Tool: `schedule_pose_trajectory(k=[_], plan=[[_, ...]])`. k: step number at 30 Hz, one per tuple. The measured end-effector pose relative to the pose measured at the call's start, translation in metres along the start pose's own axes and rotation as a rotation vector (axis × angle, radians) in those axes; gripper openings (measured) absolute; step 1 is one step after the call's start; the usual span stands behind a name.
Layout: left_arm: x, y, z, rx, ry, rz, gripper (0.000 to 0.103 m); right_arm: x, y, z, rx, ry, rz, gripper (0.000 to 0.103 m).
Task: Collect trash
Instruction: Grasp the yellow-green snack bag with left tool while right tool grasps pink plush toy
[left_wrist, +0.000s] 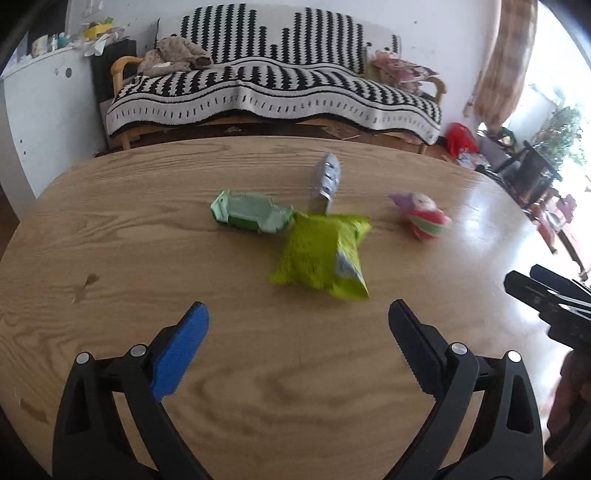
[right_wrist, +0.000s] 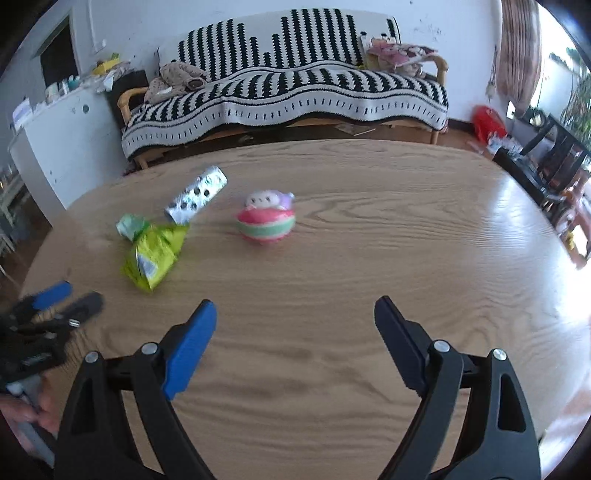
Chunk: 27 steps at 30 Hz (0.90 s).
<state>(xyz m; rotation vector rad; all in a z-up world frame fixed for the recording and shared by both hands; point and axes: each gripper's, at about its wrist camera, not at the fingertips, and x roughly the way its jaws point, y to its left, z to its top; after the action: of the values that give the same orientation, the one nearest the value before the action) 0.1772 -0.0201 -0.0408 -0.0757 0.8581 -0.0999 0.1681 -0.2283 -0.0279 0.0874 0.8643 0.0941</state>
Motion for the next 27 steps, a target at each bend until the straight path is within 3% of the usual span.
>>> schedule_pose_trajectory(k=[6, 11, 18, 19, 20, 21, 22, 23, 27], plan=[[0.044, -0.017, 0.019, 0.062, 0.031, 0.017, 0.095, 0.042, 0.000, 0.029, -0.019, 0.025, 0.000, 0.087], [0.068, -0.018, 0.027, 0.052, 0.060, 0.016, 0.095, 0.082, -0.001, 0.053, -0.008, 0.074, 0.043, 0.087], [0.092, -0.026, 0.032, 0.079, 0.082, 0.054, 0.095, 0.128, 0.009, 0.064, -0.005, 0.116, 0.067, 0.087], [0.093, -0.027, 0.032, 0.084, 0.083, 0.053, 0.095, 0.132, 0.011, 0.065, -0.016, 0.098, 0.052, 0.087], [0.093, -0.028, 0.032, 0.090, 0.081, 0.052, 0.094, 0.133, 0.013, 0.065, -0.033, 0.087, 0.027, 0.078], [0.092, -0.029, 0.032, 0.094, 0.079, 0.053, 0.089, 0.135, 0.017, 0.064, -0.063, 0.076, 0.011, 0.073], [0.091, -0.030, 0.031, 0.100, 0.073, 0.058, 0.080, 0.134, 0.018, 0.064, -0.072, 0.069, 0.013, 0.055], [0.088, -0.032, 0.030, 0.116, 0.059, 0.068, 0.062, 0.134, 0.019, 0.063, -0.072, 0.074, 0.013, 0.051], [0.081, -0.031, 0.028, 0.110, 0.066, 0.060, 0.050, 0.125, 0.019, 0.056, -0.097, 0.072, 0.003, 0.046]])
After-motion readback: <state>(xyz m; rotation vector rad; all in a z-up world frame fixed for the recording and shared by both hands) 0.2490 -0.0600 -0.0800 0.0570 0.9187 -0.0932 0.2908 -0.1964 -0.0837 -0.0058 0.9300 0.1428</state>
